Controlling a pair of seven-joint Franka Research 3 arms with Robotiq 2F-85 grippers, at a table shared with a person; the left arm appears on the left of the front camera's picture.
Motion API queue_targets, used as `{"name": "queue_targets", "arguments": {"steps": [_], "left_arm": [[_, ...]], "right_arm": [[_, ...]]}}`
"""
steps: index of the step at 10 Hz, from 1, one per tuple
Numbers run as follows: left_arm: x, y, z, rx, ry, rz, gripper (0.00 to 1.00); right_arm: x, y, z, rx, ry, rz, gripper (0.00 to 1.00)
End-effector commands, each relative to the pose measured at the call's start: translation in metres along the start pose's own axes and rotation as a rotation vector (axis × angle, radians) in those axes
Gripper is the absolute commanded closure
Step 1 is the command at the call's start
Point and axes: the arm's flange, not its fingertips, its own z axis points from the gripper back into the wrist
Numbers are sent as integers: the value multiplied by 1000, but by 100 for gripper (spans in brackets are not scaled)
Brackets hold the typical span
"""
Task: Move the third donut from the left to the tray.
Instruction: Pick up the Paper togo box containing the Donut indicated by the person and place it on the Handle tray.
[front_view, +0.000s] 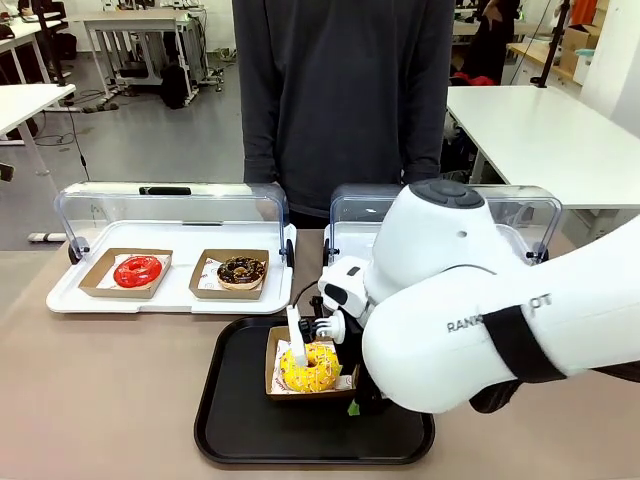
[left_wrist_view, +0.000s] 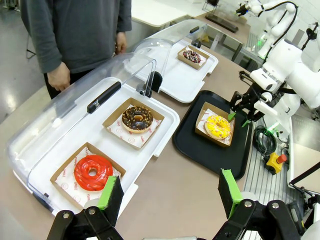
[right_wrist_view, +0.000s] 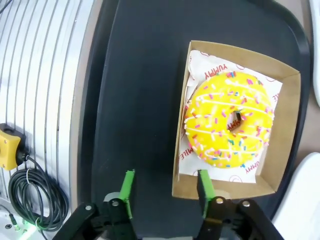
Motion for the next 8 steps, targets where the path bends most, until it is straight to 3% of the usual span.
{"name": "queue_targets", "arguments": {"steps": [1,6,7,8], "left_arm": [[1,-1,1,-6,-20,-10,0],[1,-1,1,-6,-20,-10,0],[1,-1,1,-6,-20,-10,0],[1,-1,1,-6,-20,-10,0]], "right_arm": [[-28,43,28,-22,-1,7,0],[-29,25,58,27,0,18,0],[-1,6,60,-25,-14,6,0],[-1,6,60,-25,-14,6,0]]}}
